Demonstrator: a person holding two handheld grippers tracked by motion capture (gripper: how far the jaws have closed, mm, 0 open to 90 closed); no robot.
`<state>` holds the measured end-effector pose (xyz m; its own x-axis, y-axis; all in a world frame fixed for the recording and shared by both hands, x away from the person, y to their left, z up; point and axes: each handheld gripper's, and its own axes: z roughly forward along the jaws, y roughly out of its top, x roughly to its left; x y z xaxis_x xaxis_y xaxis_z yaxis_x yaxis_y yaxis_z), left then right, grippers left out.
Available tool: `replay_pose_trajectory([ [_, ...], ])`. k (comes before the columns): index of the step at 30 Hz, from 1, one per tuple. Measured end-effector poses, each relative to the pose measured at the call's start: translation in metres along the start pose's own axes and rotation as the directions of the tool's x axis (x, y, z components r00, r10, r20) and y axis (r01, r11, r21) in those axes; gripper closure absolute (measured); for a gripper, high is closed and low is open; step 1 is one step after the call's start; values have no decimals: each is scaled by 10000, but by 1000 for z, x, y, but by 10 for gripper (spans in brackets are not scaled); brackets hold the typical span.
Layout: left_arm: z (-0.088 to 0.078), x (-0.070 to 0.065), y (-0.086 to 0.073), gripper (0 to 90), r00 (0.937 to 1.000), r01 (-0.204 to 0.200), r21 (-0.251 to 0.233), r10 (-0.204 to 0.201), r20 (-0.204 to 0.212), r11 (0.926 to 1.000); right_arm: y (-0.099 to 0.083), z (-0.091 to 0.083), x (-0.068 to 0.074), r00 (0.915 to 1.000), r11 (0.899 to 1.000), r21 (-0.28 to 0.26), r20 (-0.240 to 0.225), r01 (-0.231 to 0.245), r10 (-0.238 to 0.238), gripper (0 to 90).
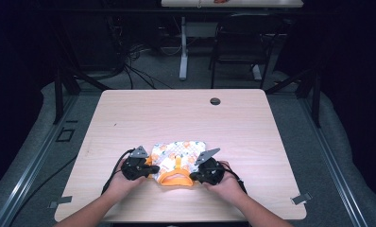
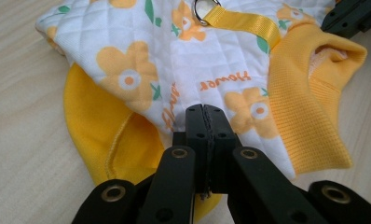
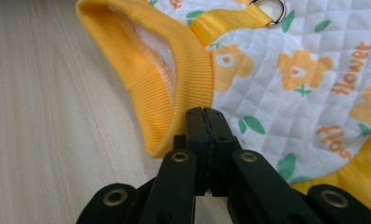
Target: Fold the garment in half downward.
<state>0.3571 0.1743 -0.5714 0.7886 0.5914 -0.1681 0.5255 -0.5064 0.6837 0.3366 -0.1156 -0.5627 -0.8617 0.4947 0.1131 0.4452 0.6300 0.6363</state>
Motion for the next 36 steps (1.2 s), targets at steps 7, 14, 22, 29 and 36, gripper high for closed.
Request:
replay_pose_trajectory([
  [7,5,8,4,900,9993,363,-178,-363,-20,9992,5,2,-7,9997,10000,13,225,-70,70,899],
  [14,11,15,11,900,9990,385,-302,-392,-224,9988,7,3,-16,9995,9998,-18,258,-198,199,899],
  [22,15,21,16,900,9978,550,-440,-565,-352,9975,13,6,-26,9984,9995,-42,476,-318,320,899],
  [29,18,26,19,900,9968,610,-529,-636,-489,9967,14,8,-32,9974,9989,-139,561,-438,445,898],
  [36,20,30,20,900,9952,812,-696,-847,-494,9943,17,9,-37,9963,9984,-170,671,-532,542,898],
])
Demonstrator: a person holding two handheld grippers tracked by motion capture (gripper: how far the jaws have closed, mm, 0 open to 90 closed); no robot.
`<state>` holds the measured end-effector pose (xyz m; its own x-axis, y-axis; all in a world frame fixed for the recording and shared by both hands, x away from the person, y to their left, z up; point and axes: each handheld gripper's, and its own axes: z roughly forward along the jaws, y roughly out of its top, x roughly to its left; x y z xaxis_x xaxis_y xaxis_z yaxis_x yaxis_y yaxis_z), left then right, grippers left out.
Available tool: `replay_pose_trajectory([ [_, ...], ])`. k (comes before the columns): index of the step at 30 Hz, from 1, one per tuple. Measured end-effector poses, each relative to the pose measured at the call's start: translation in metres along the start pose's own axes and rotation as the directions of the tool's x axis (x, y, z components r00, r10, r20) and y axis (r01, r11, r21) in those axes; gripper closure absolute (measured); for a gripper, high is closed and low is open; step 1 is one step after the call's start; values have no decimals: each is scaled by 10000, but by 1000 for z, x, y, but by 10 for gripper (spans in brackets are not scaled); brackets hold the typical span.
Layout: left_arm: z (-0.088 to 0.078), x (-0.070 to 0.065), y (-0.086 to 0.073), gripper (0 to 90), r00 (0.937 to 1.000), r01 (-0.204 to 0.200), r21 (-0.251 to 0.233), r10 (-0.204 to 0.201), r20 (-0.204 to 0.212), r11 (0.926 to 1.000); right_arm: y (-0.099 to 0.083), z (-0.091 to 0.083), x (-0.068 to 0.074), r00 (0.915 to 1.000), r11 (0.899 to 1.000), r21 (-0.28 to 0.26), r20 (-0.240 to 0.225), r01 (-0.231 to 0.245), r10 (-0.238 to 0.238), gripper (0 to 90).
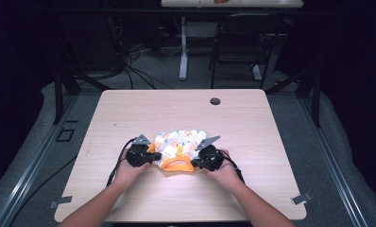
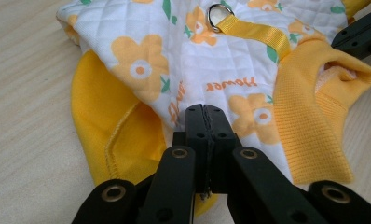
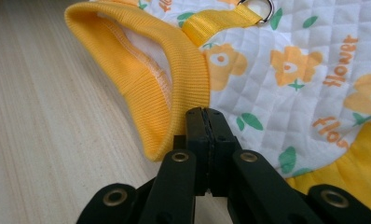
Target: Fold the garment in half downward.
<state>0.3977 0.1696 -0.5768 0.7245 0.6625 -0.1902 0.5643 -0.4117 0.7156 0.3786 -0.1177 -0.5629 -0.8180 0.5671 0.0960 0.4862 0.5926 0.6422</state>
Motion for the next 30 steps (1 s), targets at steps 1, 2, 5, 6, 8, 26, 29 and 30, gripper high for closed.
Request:
replay_pose_trajectory([
  [1,0,0,0,900,10000,38,-15,-38,0,10000,1,1,0,10000,10000,-15,32,-25,25,898],
  [2,0,0,0,900,10000,25,-25,-25,-15,10000,1,1,-1,10000,10000,-1,24,28,-28,898],
  [5,0,2,0,900,10000,-46,-45,46,-64,10000,2,2,-2,10000,10000,-37,51,-24,24,898],
  [6,0,1,0,900,9999,5,-66,-6,-104,10000,2,2,-3,10000,10000,-34,57,-41,41,898],
  [8,1,2,0,900,9999,93,-128,-95,-108,9999,3,2,-4,9999,10000,-37,72,-83,83,898],
  [26,-16,-5,9,897,9999,89,-364,-93,-122,9993,9,-16,7,9998,9989,-449,163,142,-135,880],
  [29,-23,-8,12,896,9999,-58,-424,53,-107,9991,9,-21,9,9997,9980,-604,164,170,-160,879],
  [30,-25,-8,13,896,9999,-106,-468,101,-103,9988,9,-23,10,9998,9979,-623,150,164,-155,878],
])
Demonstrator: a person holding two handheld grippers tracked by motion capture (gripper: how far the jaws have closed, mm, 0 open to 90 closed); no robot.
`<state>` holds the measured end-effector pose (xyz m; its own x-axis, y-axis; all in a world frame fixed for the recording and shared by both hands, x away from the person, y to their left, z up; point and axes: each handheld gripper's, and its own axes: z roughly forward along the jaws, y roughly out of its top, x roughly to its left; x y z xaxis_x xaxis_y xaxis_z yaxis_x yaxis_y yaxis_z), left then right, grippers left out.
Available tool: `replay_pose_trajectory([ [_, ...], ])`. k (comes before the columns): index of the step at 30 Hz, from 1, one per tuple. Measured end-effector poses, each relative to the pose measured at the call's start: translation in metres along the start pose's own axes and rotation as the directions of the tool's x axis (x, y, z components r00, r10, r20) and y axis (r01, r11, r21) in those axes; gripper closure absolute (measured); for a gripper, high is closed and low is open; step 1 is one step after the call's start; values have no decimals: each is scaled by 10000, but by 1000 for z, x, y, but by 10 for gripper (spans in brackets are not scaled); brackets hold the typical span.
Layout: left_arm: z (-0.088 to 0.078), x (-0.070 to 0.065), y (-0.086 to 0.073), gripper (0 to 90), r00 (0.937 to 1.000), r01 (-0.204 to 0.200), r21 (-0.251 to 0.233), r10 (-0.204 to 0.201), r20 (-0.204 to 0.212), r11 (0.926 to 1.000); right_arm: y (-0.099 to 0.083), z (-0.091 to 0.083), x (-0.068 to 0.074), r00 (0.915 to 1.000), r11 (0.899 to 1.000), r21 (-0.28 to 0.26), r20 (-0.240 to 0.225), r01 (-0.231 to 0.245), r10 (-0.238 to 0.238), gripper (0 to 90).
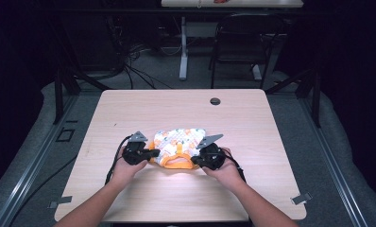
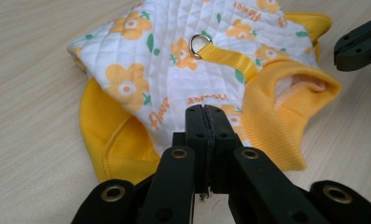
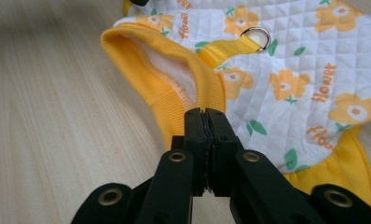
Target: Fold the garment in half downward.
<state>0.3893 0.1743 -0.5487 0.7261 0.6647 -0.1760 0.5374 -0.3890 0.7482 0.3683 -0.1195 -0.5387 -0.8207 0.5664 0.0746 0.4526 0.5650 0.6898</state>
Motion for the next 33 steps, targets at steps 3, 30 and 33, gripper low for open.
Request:
replay_pose_trajectory([
  [3,-7,-3,2,894,9999,-71,-49,72,111,10000,0,-6,1,10000,9999,-126,11,6,-6,872],
  [30,-37,-15,-48,855,10000,-37,31,37,-88,10000,-41,-28,20,9976,9996,-173,663,-210,221,851],
  [33,-38,-16,-53,849,10000,11,53,-11,-53,10000,-46,-27,23,9974,9990,-375,670,-253,278,847],
])
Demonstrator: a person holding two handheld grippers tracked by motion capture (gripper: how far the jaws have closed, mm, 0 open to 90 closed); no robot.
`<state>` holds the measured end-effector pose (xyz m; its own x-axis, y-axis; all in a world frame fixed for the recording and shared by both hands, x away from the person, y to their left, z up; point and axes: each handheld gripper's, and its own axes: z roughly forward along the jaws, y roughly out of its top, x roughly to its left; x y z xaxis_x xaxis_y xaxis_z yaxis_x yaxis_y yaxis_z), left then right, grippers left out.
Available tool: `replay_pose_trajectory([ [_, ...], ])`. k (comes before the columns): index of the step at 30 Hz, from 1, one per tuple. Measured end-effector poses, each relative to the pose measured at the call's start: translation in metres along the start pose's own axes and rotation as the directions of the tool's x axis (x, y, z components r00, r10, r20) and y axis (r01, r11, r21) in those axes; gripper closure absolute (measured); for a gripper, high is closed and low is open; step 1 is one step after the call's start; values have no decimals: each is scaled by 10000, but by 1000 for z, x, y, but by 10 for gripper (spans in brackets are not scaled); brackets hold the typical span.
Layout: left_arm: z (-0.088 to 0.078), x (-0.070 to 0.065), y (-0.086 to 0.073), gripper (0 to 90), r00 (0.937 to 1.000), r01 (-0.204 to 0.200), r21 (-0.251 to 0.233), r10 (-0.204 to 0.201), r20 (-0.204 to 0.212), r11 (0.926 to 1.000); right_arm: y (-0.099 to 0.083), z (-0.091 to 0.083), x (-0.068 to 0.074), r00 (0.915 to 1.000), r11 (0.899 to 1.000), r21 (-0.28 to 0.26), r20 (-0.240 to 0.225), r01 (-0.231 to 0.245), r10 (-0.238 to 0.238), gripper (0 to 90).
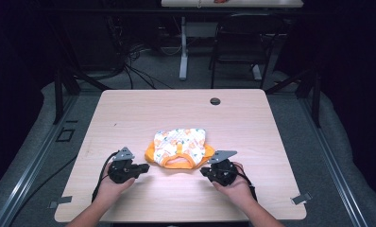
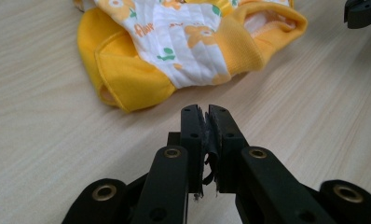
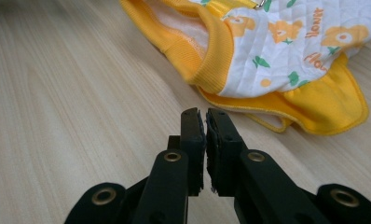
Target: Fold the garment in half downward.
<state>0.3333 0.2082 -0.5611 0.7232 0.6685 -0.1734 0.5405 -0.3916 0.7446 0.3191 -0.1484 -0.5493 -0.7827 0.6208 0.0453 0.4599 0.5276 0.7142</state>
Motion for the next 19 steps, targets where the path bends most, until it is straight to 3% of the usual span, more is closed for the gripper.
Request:
replay_pose_trajectory([
  [6,0,0,-7,816,9998,-108,-112,110,139,9999,-9,0,3,9999,9997,-232,66,-86,88,841],
  [8,-2,-2,-6,807,9994,-329,-150,327,-84,9993,-10,0,4,9999,9996,-269,154,-50,54,839],
  [12,-4,-3,-7,790,9990,-422,-211,419,-122,9989,-12,-1,4,9998,9995,-311,206,-46,52,837],
  [19,-2,-2,-10,679,9992,-271,-352,261,-289,9990,-16,4,9,9977,9992,-123,569,372,-364,782],
])
